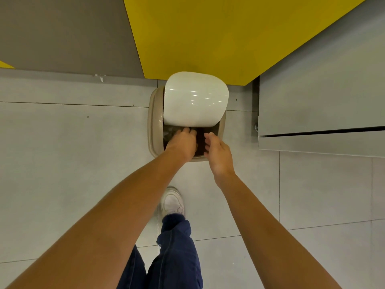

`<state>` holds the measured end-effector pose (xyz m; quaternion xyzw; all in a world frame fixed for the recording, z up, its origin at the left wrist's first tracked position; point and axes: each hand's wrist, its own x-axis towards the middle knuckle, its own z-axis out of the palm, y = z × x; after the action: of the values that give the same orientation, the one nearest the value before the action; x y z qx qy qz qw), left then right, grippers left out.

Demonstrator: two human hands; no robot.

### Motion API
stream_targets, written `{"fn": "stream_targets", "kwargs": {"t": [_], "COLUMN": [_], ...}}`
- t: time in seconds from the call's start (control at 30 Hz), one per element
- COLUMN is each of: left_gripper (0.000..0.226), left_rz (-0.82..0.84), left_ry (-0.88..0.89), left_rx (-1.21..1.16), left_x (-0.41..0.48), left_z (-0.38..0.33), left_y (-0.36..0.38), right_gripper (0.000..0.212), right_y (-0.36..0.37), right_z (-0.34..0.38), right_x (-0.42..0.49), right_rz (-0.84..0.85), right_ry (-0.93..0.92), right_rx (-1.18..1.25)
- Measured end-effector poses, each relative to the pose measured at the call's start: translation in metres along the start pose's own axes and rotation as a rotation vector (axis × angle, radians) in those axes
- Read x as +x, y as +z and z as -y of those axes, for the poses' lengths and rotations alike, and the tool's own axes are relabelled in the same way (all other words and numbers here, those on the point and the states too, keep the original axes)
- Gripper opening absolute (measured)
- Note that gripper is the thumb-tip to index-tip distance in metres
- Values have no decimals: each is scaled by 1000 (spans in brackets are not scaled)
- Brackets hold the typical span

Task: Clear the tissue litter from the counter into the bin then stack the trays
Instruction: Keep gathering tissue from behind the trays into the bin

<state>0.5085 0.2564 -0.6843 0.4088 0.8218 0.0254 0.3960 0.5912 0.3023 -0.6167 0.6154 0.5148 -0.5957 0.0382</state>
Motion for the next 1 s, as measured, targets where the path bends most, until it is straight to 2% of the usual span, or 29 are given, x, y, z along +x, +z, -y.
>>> {"fn": "stream_targets", "kwargs": {"t": [0.2, 0.27, 0.43, 0.53, 0.6, 0.77, 1.0], "left_gripper": [42, 37, 21, 27, 33, 34, 31], "left_rz": [-1, -39, -99, -170, -207, -244, -315], "left_ry": [-86, -98, -98, -81, -96, -77, -82], "left_rx": [-131, -153, -225, -352, -431, -465, -532], "left_x": [2, -4, -24, -45, -64, -117, -208], "left_z": [0, -2, -4, -6, -7, -9, -10], "left_y": [-3, -8, -29, -49, -67, -115, -203], "right_gripper": [19, 25, 18, 20, 19, 42, 38], "right_y": [4, 5, 6, 5, 5, 5, 0], "right_z": [1, 2, 14, 28, 40, 82, 163], "right_x": [1, -1, -12, -26, -41, -92, -185], "right_rz": [12, 13, 17, 25, 32, 30, 31], "right_ry": [16, 20, 40, 33, 14, -38, -152], "right_rx": [-4, -7, -25, -30, -31, -136, -198]}}
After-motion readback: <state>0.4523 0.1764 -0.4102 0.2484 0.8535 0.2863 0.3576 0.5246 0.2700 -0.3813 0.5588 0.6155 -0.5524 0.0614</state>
